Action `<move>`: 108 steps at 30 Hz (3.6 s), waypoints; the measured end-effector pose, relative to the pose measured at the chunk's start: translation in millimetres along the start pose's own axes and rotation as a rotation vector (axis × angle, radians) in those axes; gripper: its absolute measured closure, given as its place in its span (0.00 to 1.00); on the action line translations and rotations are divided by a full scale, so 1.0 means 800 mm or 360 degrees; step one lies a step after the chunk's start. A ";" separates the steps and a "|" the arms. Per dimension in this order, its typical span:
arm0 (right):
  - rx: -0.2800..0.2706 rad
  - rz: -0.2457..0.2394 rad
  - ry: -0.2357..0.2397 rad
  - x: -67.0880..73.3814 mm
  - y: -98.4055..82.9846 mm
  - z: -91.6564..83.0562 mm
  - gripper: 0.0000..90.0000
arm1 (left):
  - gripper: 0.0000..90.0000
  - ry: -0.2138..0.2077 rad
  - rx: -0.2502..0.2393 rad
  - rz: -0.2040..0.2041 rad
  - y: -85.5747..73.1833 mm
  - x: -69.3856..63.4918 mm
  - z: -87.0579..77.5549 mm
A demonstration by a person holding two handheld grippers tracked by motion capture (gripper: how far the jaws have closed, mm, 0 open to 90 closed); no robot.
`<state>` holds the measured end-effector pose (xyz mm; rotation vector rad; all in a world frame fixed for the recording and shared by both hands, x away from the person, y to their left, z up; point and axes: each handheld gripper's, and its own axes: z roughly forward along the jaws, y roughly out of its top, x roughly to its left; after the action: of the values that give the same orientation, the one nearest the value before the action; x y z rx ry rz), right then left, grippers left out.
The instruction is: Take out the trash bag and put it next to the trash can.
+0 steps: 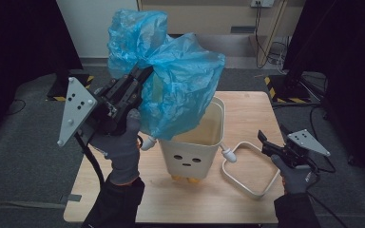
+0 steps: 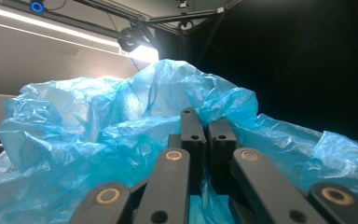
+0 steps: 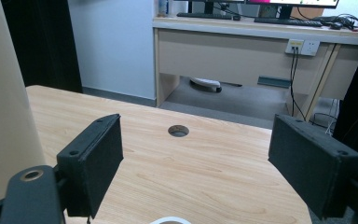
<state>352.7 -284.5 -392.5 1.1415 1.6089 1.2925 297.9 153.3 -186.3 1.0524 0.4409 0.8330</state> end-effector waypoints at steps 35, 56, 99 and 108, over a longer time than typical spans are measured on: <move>0.0035 0.0007 -0.0030 -0.008 -0.012 0.001 0.19 | 0.97 0.0256 -0.0024 0.0081 0.031 0.058 -0.055; 0.0109 0.0010 -0.0049 -0.012 -0.032 0.005 0.18 | 0.97 0.0386 0.0145 0.0078 -0.003 0.089 -0.073; 0.0241 0.0045 -0.0070 -0.026 -0.065 0.007 0.18 | 0.96 0.0608 0.0781 -0.0066 -0.173 0.147 -0.131; 0.0276 0.0049 -0.0061 -0.027 -0.072 0.009 0.18 | 0.96 0.0592 0.0898 -0.0079 -0.203 0.146 -0.136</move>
<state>355.9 -307.8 -449.6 1.2923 1.7070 1.1606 359.9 268.1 -372.6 1.3974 1.0569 0.8847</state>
